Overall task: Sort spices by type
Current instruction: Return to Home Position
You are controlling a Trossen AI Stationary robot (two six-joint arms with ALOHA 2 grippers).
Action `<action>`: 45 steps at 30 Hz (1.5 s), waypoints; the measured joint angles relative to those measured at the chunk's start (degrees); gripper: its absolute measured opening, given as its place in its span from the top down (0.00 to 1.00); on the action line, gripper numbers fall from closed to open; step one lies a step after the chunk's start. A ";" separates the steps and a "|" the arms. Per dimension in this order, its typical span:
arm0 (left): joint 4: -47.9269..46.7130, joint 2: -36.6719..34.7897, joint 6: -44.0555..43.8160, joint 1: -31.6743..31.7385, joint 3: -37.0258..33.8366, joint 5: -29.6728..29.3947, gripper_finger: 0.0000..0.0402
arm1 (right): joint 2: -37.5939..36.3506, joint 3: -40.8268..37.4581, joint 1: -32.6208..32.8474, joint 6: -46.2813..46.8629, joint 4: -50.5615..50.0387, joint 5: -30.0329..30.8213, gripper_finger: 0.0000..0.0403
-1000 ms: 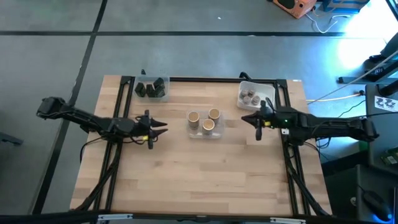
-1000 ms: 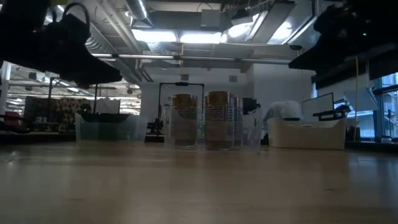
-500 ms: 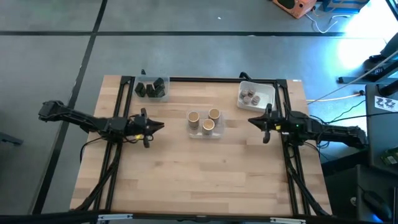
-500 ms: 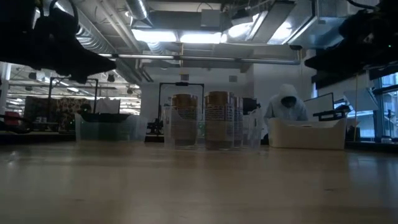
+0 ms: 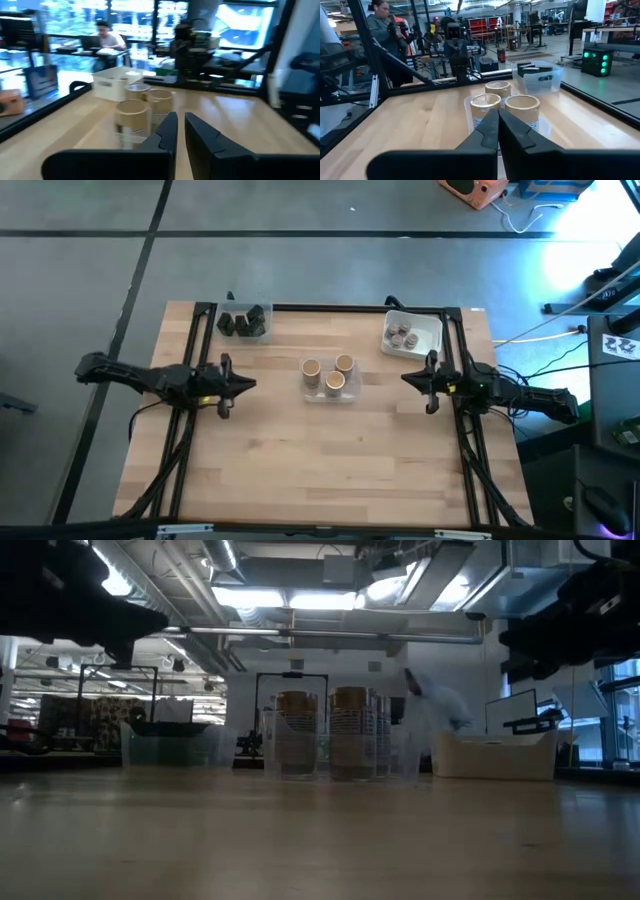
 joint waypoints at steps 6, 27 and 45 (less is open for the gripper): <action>-7.55 -9.57 1.17 0.17 0.30 2.34 0.95 | 0.04 0.00 0.00 -0.09 -0.27 0.01 0.97; -10.17 -8.74 2.94 0.17 1.07 -1.59 0.95 | 0.04 -0.09 0.00 -0.04 -0.48 0.64 0.97; -10.24 -8.74 4.98 0.17 1.07 -1.60 0.95 | 0.04 -0.13 0.00 -0.04 -0.41 1.30 0.97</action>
